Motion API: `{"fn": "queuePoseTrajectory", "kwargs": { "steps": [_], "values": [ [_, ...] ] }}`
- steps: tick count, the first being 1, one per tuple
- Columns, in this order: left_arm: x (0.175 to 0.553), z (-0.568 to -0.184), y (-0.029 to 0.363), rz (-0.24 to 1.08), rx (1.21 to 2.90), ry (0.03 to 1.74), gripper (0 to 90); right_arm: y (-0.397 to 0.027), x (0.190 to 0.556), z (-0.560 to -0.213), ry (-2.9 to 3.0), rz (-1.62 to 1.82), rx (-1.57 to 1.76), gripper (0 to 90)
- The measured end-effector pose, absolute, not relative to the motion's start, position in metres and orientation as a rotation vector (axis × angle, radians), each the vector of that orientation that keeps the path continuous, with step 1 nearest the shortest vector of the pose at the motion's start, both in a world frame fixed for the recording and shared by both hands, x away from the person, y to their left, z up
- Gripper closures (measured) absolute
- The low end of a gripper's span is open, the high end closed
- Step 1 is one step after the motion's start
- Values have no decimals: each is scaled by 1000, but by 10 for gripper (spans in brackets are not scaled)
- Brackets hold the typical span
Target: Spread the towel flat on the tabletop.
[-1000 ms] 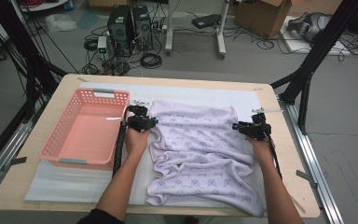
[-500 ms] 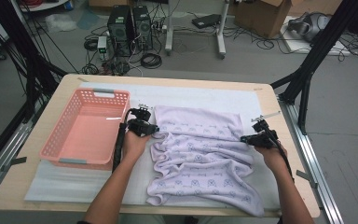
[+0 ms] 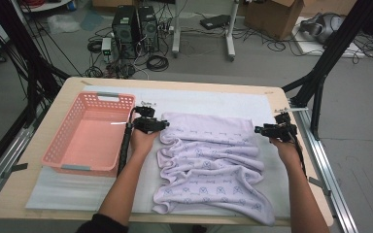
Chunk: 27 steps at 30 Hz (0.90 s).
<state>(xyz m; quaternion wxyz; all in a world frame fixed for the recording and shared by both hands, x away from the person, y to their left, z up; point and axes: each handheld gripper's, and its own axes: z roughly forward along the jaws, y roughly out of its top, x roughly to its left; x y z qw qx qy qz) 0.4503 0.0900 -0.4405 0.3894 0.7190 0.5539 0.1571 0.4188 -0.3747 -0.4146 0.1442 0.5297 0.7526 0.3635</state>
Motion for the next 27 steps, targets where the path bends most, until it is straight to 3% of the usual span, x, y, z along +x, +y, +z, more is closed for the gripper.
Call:
{"fn": "queuePoseTrajectory", "kwargs": {
  "steps": [5,7,8,9,12,16,19,23,27],
  "values": [
    [460,-446,75,388,1857,1321,500,-367,427,-423,2191,1035,1516,473],
    [461,-444,71,464,1926,1296,604,-366,429,-426,2202,1036,1513,468],
    [464,-443,72,444,1948,1266,760,-364,430,-428,2207,1035,1508,468],
    [468,-441,73,451,1965,1258,845,-363,431,-429,2217,1024,1497,470],
    [477,-433,82,520,1887,1297,860,-359,432,-431,2229,1019,1474,468],
    [483,-429,96,586,1796,1373,859,-354,433,-431,2222,1048,1451,462],
    [483,-430,100,545,1780,1373,834,-353,435,-431,2210,1059,1438,462],
    [480,-431,96,466,1769,1385,566,-349,446,-439,2205,1053,1456,465],
    [475,-432,92,478,1799,1392,513,-333,460,-443,2194,1046,1450,553]
  ]
}}
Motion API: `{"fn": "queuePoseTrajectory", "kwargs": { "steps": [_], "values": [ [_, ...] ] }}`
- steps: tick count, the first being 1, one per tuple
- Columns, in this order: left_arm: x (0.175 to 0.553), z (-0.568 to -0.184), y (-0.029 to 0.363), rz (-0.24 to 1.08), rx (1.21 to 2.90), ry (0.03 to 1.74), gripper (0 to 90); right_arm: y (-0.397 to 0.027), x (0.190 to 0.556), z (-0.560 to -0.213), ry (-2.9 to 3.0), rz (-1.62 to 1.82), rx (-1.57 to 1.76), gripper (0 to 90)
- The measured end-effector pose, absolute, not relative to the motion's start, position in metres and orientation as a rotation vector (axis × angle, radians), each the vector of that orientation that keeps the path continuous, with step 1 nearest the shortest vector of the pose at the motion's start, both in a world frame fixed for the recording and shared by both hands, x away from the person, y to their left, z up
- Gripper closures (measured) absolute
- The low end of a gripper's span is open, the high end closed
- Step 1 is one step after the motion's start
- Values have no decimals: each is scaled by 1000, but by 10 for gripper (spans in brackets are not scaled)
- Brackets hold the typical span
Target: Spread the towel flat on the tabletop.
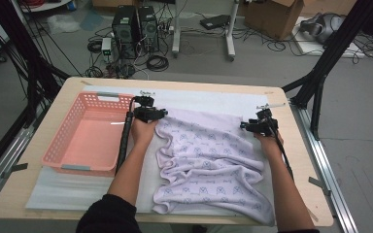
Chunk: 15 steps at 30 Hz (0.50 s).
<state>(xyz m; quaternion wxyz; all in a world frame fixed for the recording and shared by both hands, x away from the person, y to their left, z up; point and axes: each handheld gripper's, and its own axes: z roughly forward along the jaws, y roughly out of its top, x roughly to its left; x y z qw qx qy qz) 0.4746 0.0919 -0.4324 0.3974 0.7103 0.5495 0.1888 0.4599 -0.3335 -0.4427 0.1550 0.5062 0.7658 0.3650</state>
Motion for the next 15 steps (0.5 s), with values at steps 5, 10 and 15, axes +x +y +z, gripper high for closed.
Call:
{"fn": "queuePoseTrajectory", "kwargs": {
  "steps": [5,10,15],
  "values": [
    [472,-436,91,449,1822,1405,492,-312,473,-440,2267,940,1310,879],
    [469,-438,84,411,1852,1379,481,-319,482,-422,2065,905,1273,885],
    [466,-443,66,417,1916,1322,477,-333,484,-424,1927,942,1423,741]
  ]
}}
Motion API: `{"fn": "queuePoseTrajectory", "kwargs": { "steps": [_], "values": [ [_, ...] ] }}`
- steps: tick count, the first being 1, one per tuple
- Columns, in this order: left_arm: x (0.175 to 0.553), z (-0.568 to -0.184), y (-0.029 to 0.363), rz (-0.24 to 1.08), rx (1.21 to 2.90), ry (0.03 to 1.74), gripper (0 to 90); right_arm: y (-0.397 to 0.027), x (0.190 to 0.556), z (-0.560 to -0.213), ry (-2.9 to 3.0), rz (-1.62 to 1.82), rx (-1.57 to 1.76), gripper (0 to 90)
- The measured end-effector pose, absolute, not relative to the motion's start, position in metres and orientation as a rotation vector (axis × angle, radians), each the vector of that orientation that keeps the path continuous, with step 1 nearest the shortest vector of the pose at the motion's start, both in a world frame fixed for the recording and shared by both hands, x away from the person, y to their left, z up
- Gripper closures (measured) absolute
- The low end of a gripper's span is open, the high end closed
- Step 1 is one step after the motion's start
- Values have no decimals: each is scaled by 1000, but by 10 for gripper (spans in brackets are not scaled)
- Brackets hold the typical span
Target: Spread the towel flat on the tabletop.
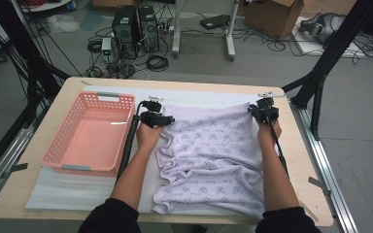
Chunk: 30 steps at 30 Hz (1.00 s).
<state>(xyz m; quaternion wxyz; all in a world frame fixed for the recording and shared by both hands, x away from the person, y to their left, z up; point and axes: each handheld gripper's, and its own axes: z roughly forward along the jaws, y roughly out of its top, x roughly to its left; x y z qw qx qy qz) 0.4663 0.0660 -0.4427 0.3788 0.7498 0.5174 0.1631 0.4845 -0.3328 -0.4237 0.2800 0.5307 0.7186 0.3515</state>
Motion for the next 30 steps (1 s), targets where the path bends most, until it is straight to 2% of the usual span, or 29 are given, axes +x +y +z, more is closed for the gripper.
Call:
{"fn": "queuePoseTrajectory", "kwargs": {
  "steps": [1,2,3,4,6,8,11,13,14,18,20,22,24,26,30],
  "values": [
    [465,-443,63,466,1940,1314,476,-332,484,-424,1941,937,1438,674],
    [464,-442,61,531,1980,1298,538,-332,482,-424,1964,946,1437,657],
    [464,-441,62,528,1990,1281,659,-332,479,-424,1980,955,1426,636],
    [465,-440,63,563,1995,1302,845,-332,476,-423,1993,963,1418,622],
    [466,-437,67,679,1971,1329,852,-335,468,-422,2017,1000,1417,603],
    [470,-434,79,750,1860,1379,853,-338,459,-421,2053,1019,1419,580],
    [472,-435,85,736,1803,1396,817,-342,443,-421,2126,1042,1387,575],
    [472,-436,85,649,1789,1399,622,-344,433,-422,2166,1081,1374,557],
    [470,-436,84,615,1795,1388,566,-345,429,-423,2182,1104,1369,554],
    [458,-428,80,557,1776,1312,517,-346,414,-431,2254,1142,1348,528],
    [451,-425,81,519,1764,1293,494,-342,411,-436,2354,1143,1372,457],
    [444,-422,82,490,1762,1269,483,-335,406,-438,2435,1104,1367,446],
    [438,-418,80,440,1781,1253,449,-327,399,-436,2452,1025,1301,652],
    [427,-414,78,459,1768,1203,464,-323,395,-435,2429,929,1228,851],
    [413,-413,73,467,1820,1166,468,-330,402,-436,2252,821,1267,857]
  ]
}}
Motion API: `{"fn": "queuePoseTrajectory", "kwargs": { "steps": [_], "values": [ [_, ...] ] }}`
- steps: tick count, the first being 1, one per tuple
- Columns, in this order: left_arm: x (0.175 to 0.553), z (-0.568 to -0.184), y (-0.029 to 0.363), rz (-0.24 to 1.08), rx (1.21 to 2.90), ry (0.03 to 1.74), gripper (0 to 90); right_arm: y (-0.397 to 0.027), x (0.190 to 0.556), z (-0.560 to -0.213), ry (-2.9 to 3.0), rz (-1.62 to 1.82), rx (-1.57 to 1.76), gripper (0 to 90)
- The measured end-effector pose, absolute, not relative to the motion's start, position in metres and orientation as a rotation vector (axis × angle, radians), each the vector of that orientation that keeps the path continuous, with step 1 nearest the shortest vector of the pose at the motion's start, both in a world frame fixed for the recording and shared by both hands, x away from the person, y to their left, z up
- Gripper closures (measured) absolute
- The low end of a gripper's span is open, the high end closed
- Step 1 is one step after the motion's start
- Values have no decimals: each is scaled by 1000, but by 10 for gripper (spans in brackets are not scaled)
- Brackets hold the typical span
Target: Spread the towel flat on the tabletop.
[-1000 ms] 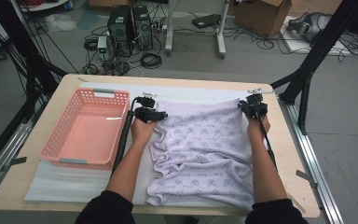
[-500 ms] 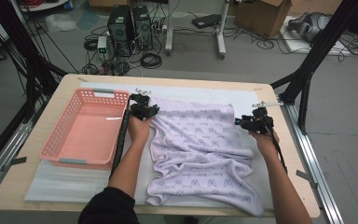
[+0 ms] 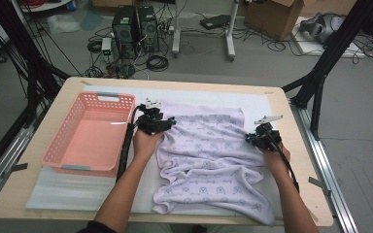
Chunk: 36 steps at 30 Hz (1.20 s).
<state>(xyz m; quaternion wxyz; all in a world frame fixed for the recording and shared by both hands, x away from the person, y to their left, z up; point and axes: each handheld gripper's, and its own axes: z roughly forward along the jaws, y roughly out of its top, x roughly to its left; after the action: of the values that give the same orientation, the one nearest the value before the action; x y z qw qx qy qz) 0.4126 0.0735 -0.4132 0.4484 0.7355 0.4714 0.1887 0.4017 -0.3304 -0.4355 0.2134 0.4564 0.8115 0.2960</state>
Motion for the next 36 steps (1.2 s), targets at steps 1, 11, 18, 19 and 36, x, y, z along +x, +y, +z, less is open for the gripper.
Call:
{"fn": "queuePoseTrajectory", "kwargs": {
  "steps": [1,11,18,19,36],
  "values": [
    [409,-414,74,455,1818,1163,467,-335,405,-437,2198,832,1312,856],
    [374,-434,78,413,1878,1161,436,-348,385,-428,2072,1025,1407,550],
    [372,-449,75,426,1952,1148,865,-352,345,-411,2121,1183,1340,527],
    [374,-449,76,468,1931,1182,872,-353,341,-411,2128,1201,1324,526],
    [378,-436,94,446,1799,1200,483,-354,316,-416,2275,1334,1203,438]
  ]
}}
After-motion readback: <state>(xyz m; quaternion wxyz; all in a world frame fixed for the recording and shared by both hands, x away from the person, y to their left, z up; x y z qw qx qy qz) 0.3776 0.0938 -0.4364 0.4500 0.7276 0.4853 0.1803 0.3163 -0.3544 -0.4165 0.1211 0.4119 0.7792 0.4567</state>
